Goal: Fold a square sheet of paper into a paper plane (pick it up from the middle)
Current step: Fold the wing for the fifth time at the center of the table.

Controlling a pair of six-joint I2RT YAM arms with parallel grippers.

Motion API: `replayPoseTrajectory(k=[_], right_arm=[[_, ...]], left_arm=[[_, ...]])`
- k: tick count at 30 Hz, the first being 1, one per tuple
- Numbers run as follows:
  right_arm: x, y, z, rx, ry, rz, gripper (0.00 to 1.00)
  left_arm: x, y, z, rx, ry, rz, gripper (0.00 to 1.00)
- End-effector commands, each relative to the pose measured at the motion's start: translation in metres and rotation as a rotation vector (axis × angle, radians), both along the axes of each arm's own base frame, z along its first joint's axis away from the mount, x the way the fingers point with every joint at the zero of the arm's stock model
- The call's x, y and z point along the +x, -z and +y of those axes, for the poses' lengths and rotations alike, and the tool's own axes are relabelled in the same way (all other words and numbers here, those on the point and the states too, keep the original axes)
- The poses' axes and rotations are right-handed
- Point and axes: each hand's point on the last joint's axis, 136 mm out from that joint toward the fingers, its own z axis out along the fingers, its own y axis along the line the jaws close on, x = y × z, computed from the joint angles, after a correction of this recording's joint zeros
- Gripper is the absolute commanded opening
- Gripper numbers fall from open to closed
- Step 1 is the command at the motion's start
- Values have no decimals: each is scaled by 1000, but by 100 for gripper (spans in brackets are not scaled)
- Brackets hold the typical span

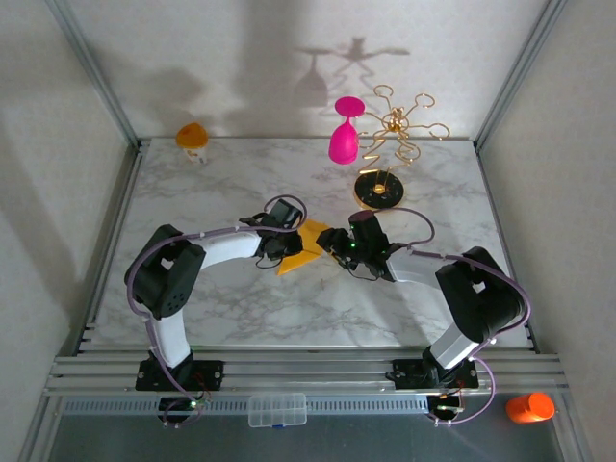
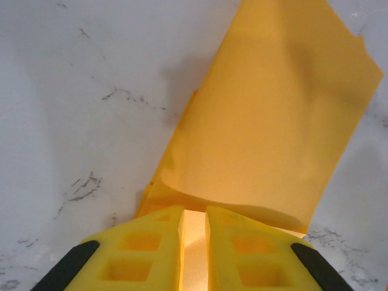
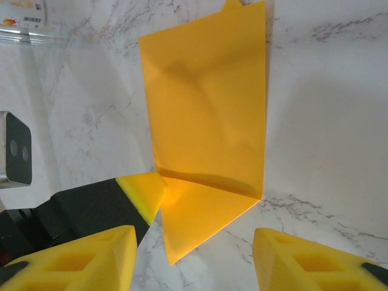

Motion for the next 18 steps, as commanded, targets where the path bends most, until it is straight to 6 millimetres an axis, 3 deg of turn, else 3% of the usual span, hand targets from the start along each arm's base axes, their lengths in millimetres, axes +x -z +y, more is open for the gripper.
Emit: replayPoseTrajectory(k=[1, 12, 18], right_arm=[[-3, 8, 8, 26, -16, 24, 56], [1, 22, 12, 6, -12, 85, 50], [6, 27, 13, -19, 11, 110, 47]], left_arm=[[9, 0, 4, -3, -55, -3, 15], [-5, 32, 21, 41, -135, 96, 12], [-10, 37, 24, 45, -144, 121, 12]])
